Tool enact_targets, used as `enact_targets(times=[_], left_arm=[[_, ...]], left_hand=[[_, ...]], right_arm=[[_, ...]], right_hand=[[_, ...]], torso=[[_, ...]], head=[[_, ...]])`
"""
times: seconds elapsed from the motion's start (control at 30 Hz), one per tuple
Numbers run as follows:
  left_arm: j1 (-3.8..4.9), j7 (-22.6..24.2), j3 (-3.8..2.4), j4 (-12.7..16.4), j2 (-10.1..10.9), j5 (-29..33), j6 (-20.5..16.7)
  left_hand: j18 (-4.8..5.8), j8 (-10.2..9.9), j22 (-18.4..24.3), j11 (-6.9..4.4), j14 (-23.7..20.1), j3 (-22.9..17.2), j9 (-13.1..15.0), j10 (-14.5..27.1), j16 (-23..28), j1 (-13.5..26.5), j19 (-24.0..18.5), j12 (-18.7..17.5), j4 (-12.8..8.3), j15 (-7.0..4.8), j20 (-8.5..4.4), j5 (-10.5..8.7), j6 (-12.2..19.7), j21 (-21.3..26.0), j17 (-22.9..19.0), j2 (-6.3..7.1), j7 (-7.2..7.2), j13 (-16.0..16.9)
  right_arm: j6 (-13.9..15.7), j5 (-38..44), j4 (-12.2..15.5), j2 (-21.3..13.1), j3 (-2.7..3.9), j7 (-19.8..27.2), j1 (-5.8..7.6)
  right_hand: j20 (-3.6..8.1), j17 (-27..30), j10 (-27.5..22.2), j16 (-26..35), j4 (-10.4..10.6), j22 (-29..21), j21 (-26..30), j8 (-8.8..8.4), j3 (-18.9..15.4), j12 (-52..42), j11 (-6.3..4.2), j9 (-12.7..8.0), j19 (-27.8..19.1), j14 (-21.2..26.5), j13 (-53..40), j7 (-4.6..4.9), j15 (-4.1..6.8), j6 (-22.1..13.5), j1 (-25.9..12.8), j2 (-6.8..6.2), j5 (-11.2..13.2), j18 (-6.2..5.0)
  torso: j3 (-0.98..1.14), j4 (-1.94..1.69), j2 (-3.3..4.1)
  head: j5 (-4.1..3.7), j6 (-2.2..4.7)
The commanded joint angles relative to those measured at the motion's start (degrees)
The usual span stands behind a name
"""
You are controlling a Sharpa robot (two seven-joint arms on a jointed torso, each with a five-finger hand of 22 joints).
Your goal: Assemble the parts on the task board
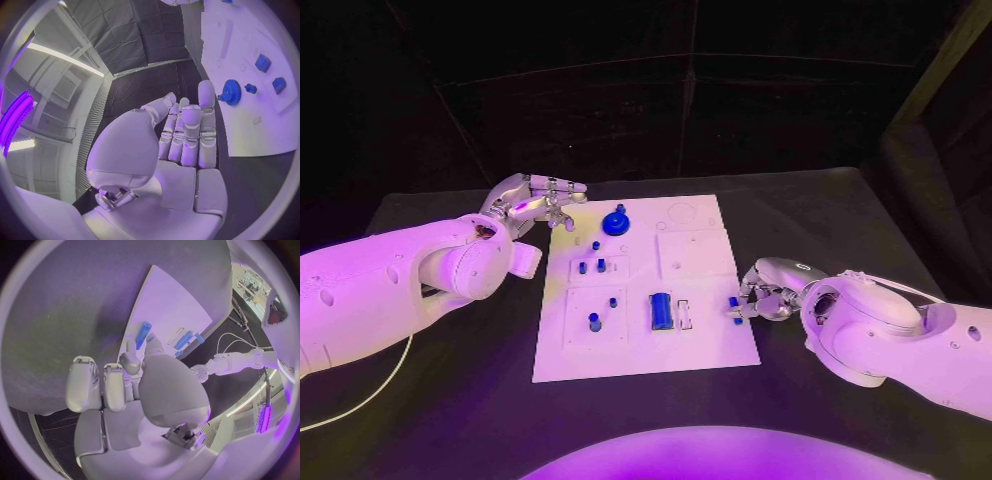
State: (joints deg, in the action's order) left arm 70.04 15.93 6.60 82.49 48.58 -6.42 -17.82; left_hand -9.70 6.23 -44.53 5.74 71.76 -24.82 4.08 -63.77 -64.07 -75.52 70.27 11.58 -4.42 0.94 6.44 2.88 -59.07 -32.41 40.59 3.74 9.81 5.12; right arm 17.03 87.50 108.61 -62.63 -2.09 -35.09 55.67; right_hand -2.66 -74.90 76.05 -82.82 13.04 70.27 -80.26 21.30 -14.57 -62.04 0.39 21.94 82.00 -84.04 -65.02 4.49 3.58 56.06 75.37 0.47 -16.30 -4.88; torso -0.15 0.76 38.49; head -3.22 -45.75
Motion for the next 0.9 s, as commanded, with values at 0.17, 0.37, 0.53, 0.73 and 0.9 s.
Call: enact_targets(times=[0.17,0.37,0.53,0.73,0.9], left_arm=[[0.06,0.33,-0.03,-0.01,-0.12,0.13,0.68],[0.06,0.28,-0.02,-0.03,-0.14,0.13,0.72],[0.06,0.24,-0.01,-0.04,-0.14,0.13,0.74],[0.06,0.19,-0.01,-0.03,-0.09,0.13,0.73],[0.06,0.17,0.00,-0.01,-0.09,0.13,0.76]], left_hand=[[-0.75,0.19,0.05,0.09,-0.46,0.30,-0.10,0.29,0.02,0.02,0.39,0.31,-0.09,0.03,0.14,0.10,0.23,0.37,-0.05,-0.41,0.10,0.08],[-0.75,0.19,0.05,0.09,-0.46,0.30,-0.10,0.29,0.02,0.02,0.39,0.31,-0.09,0.03,0.14,0.10,0.23,0.37,-0.05,-0.41,0.10,0.08],[-0.75,0.19,0.05,0.09,-0.46,0.30,-0.10,0.29,0.02,0.02,0.39,0.31,-0.09,0.03,0.14,0.10,0.23,0.37,-0.05,-0.41,0.10,0.08],[-0.75,0.19,0.05,0.09,-0.46,0.30,-0.10,0.29,0.02,0.02,0.39,0.31,-0.09,0.03,0.14,0.10,0.23,0.37,-0.05,-0.41,0.10,0.08],[-0.75,0.22,0.09,0.09,-0.46,0.39,-0.10,0.34,-0.02,0.04,0.42,0.38,-0.08,0.04,0.15,0.10,0.25,0.41,-0.08,-0.41,0.09,0.08]], right_arm=[[-3.24,1.82,-0.41,0.98,-0.09,-0.51,-0.05],[-5.48,4.61,-1.34,2.51,-0.09,-1.15,-0.09],[-7.44,7.55,-2.09,4.01,-0.10,-1.87,-0.16],[-7.20,8.91,-2.10,4.39,-0.10,-2.34,-0.20],[-5.11,7.48,-1.34,4.05,-0.10,-2.75,-0.20]], right_hand=[[0.53,-2.21,-0.08,0.20,-2.01,0.18,-0.12,0.65,0.60,-0.08,-0.62,0.54,0.26,-3.43,-0.11,-0.25,0.54,0.34,4.19,0.77,-0.39,1.02],[0.69,-2.18,-0.35,0.29,-4.34,0.17,-0.05,0.48,1.95,0.38,-0.72,0.71,0.22,-3.41,0.08,-0.27,0.67,0.00,8.08,1.74,0.76,1.02],[0.62,-2.24,-0.71,0.35,-5.77,-0.03,0.12,-0.16,3.22,0.91,-0.53,0.53,0.07,-3.38,0.36,0.00,0.51,-0.44,10.27,2.38,2.78,1.00],[0.53,-2.25,-1.00,0.42,-5.86,-0.02,0.16,-1.00,4.84,1.28,-0.57,0.13,0.07,-3.36,0.49,0.19,0.37,-0.53,10.84,3.25,-0.59,0.99],[0.63,-2.56,-0.53,0.31,-3.72,0.27,0.04,-1.73,6.74,0.63,-0.64,-0.21,0.25,-3.45,-0.19,-0.11,0.58,-0.08,8.96,2.89,-9.13,1.02]], torso=[[-0.08,-0.01,-0.02],[-0.05,-0.06,-0.04],[-0.09,-0.12,-0.02],[-0.06,-0.03,-0.06],[-0.04,0.07,-0.02]], head=[[0.00,-0.07],[0.10,-0.10],[0.32,-0.17],[0.52,-0.15],[0.65,-0.09]])
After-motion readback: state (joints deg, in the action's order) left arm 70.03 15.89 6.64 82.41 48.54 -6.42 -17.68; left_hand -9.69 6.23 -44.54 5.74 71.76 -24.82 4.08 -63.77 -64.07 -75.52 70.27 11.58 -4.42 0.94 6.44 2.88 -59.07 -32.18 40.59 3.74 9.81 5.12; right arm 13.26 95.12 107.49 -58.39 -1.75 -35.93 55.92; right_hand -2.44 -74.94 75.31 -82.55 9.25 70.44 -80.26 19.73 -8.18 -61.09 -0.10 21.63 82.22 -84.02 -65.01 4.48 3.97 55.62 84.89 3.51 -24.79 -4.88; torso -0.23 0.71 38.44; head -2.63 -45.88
